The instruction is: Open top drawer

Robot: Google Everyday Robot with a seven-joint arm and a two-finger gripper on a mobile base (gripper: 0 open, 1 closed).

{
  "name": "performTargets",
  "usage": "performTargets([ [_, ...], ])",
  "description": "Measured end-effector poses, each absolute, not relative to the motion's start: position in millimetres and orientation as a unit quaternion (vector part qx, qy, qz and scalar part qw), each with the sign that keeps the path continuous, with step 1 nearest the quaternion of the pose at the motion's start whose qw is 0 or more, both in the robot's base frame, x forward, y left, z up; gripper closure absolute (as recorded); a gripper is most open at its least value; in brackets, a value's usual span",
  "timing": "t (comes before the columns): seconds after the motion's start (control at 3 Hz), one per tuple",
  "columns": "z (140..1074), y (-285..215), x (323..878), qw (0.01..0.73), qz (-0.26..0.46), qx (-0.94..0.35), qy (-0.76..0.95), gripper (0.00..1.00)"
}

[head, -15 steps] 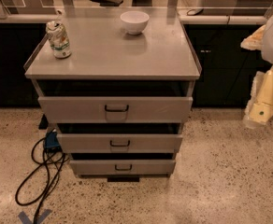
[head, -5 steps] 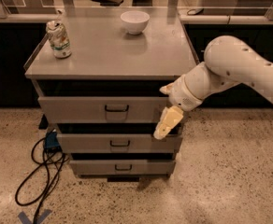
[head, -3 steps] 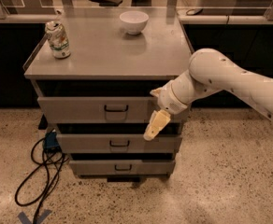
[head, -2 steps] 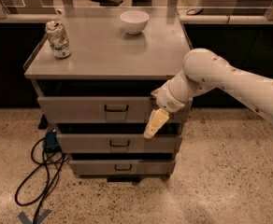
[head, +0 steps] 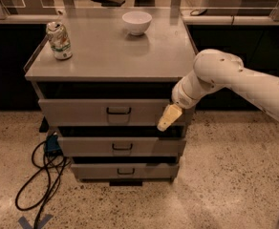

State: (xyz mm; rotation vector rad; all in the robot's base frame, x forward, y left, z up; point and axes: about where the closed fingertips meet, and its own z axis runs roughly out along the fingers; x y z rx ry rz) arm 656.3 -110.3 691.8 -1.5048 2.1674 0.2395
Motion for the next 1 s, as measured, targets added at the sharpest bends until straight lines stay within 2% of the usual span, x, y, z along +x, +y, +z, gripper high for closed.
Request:
performTargets([
  [1.0,650,-101,650,0.224,0.121,-0.546,0.798,0.00],
])
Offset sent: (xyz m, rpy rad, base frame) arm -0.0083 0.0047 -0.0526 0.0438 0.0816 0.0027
